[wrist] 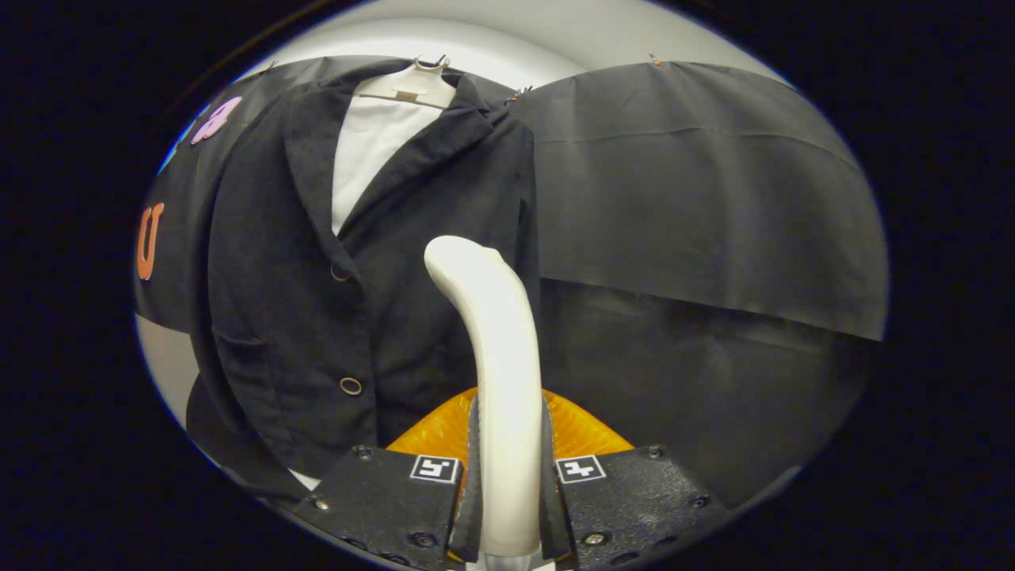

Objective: Iron the clothes twice with a garment steamer, once on the left side and once on the right side.

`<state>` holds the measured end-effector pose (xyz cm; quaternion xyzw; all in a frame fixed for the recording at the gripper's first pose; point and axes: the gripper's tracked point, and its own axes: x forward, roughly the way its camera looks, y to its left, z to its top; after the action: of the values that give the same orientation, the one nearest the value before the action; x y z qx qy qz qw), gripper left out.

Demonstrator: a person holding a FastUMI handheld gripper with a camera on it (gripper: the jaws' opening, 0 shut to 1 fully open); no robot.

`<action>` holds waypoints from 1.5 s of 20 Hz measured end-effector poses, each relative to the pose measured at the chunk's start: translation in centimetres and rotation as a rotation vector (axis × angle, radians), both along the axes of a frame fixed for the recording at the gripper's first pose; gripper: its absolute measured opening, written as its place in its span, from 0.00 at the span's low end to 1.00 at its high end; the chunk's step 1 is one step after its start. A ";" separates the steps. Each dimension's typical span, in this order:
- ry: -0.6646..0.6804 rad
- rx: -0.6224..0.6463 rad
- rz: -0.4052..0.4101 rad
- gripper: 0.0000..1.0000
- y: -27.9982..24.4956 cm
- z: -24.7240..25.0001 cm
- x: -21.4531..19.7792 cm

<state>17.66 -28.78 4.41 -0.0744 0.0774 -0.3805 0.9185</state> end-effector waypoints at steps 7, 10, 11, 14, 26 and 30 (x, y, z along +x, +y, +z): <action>0.003 -0.021 0.017 0.32 1.0 -1.5 -0.7; -0.006 -0.012 0.030 0.32 1.5 -1.3 -0.8; -0.002 -0.015 0.033 0.32 1.6 -1.3 -0.8; 0.012 -0.026 0.053 0.32 1.9 -1.5 -0.9; 0.050 0.068 0.040 0.32 2.3 -2.1 -1.0; 0.082 0.082 0.034 0.32 2.1 -2.5 -1.1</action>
<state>16.58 -26.66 1.88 -0.0537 0.1290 -0.3580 0.9232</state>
